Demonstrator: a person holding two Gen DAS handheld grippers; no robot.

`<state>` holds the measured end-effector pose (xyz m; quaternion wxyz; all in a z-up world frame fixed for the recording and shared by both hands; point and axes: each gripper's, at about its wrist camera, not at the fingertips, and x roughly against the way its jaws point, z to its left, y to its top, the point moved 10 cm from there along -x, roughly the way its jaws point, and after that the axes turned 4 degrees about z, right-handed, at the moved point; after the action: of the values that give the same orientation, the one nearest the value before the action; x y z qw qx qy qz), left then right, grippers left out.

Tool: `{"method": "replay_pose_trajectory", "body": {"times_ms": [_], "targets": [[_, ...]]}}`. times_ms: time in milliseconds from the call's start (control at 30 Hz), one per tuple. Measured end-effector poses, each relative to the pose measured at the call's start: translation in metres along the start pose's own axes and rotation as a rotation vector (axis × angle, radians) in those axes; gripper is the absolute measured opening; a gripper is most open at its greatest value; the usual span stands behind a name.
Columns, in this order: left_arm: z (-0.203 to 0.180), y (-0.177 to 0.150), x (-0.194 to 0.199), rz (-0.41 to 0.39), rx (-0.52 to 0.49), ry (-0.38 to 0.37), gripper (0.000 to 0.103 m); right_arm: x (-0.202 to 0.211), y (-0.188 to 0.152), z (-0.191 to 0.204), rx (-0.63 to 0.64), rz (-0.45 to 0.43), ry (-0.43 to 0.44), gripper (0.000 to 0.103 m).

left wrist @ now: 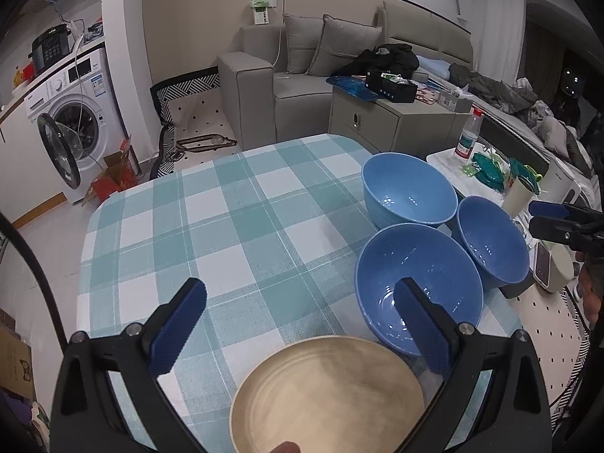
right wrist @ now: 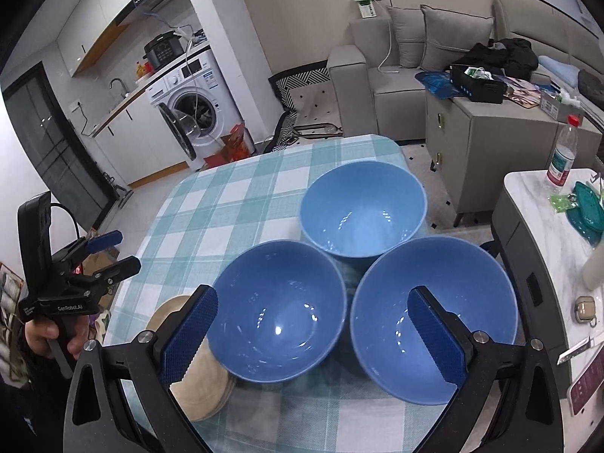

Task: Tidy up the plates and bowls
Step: 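Move both open tools toward the rim of a large blue bowl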

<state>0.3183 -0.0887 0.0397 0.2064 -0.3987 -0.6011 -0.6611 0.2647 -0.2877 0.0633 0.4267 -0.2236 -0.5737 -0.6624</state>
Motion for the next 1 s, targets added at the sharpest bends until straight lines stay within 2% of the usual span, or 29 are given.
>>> {"method": "replay_pose_trajectory", "body": {"times_ms": [533,1000], "targets": [[-0.030,0.032,-0.030,0.010,-0.036,-0.027,0.100,0.012,0.021,-0.028,-0.014,-0.035,-0.023,0.102],[-0.050,0.051,-0.046,0.019,-0.064,-0.039,0.100,0.010,0.032,-0.048,-0.025,-0.020,-0.039,0.102]]}}
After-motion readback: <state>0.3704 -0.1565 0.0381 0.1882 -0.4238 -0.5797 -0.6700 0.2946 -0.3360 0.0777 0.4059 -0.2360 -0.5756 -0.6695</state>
